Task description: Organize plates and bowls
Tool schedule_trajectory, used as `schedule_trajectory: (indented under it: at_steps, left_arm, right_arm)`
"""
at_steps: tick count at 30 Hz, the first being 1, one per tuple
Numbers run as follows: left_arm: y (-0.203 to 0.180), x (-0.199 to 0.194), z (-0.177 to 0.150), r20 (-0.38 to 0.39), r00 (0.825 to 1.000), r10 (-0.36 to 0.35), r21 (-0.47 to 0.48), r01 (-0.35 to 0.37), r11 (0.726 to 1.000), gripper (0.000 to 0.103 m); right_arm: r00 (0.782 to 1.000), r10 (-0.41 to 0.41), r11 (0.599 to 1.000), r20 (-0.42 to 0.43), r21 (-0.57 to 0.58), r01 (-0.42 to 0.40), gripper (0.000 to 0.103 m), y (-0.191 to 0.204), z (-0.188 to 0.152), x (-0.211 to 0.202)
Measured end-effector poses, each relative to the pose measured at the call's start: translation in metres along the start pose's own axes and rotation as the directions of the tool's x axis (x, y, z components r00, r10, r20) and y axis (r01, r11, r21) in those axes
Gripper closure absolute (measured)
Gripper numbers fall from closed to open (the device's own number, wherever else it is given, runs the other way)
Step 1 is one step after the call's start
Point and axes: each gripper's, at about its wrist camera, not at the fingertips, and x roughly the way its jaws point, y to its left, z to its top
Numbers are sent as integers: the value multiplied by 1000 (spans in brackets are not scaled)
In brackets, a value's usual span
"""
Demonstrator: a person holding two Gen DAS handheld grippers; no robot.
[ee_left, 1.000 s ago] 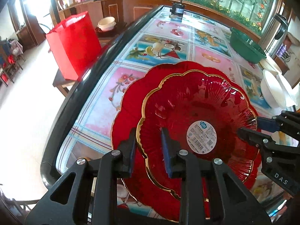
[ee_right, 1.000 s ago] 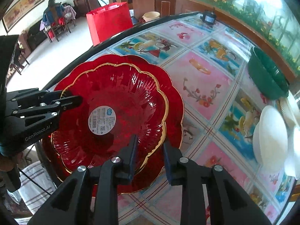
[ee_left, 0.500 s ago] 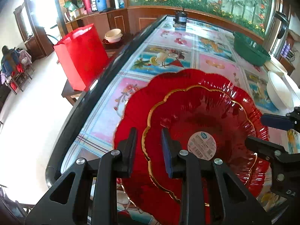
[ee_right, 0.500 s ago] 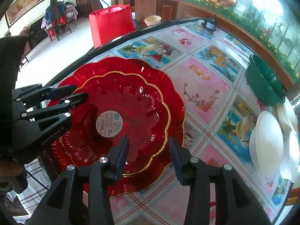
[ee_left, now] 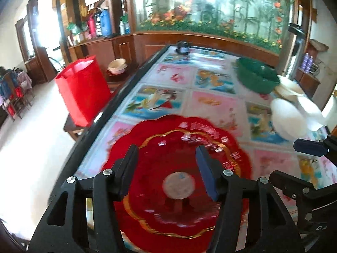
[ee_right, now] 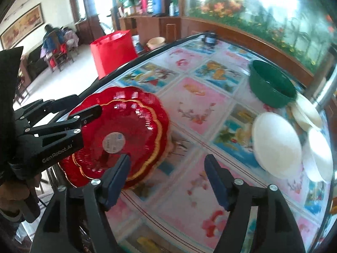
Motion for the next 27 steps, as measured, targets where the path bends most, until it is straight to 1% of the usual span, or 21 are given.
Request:
schedule_trajectory:
  at_steps: [2, 8, 13, 16, 20, 27]
  left_arm:
    - [-13, 0, 3, 0, 999, -37, 2, 37, 999, 46]
    - [-58, 0, 12, -8, 993, -116, 34, 116, 993, 46]
    - [-97, 5, 16, -28, 986, -163, 75, 165, 983, 46]
    - [-116, 8, 18, -45, 982, -185, 95, 189, 977, 46]
    - [-140, 12, 23, -57, 977, -206, 117, 211, 970, 46]
    - [-164, 23, 37, -62, 976, -209, 131, 216, 968, 46]
  right_arm:
    - [1000, -21, 999, 15, 38, 20, 24, -14, -6, -8]
    - [998, -63, 988, 27, 140, 59, 24, -58, -23, -21]
    - [993, -114, 976, 28, 190, 107, 23, -85, -34, -33]
    - [989, -149, 967, 21, 213, 141, 23, -100, -39, -35]
    - [985, -170, 956, 16, 244, 161, 23, -120, -46, -37]
    - [983, -185, 936, 4, 305, 174, 22, -152, -57, -41]
